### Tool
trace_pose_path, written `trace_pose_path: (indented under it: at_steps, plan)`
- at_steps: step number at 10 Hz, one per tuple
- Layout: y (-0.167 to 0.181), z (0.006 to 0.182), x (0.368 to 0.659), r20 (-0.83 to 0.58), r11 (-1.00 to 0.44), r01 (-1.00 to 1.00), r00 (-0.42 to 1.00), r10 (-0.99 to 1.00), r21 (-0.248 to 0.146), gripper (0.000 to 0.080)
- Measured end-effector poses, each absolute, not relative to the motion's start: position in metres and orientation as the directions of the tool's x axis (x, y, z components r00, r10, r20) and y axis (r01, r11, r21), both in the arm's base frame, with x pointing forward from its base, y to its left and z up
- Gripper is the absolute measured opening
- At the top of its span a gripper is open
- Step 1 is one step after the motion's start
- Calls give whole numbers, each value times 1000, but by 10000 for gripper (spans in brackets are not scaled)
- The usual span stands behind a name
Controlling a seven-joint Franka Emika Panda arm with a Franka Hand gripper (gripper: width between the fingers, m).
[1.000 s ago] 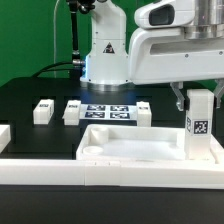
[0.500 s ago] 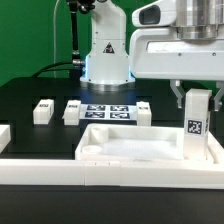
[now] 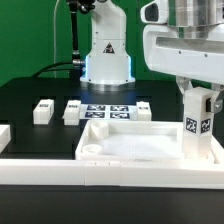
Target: Assemble desk
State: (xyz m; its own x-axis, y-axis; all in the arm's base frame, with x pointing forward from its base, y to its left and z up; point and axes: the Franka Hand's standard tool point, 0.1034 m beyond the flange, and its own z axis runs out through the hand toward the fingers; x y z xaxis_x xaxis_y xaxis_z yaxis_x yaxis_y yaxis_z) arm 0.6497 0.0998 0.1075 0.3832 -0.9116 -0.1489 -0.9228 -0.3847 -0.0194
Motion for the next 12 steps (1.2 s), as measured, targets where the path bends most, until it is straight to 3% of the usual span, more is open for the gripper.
trace_pose_path:
  at_steps: [3, 6, 9, 12]
  plan:
    - [106, 105, 649, -152, -162, -987, 161, -975, -2, 288]
    - [108, 105, 651, -156, -58, -998, 56, -986, 6, 288]
    - [113, 105, 656, -190, 302, -953, -301, -935, 23, 288]
    - [113, 105, 659, -195, 400, -916, -393, -898, 5, 290]
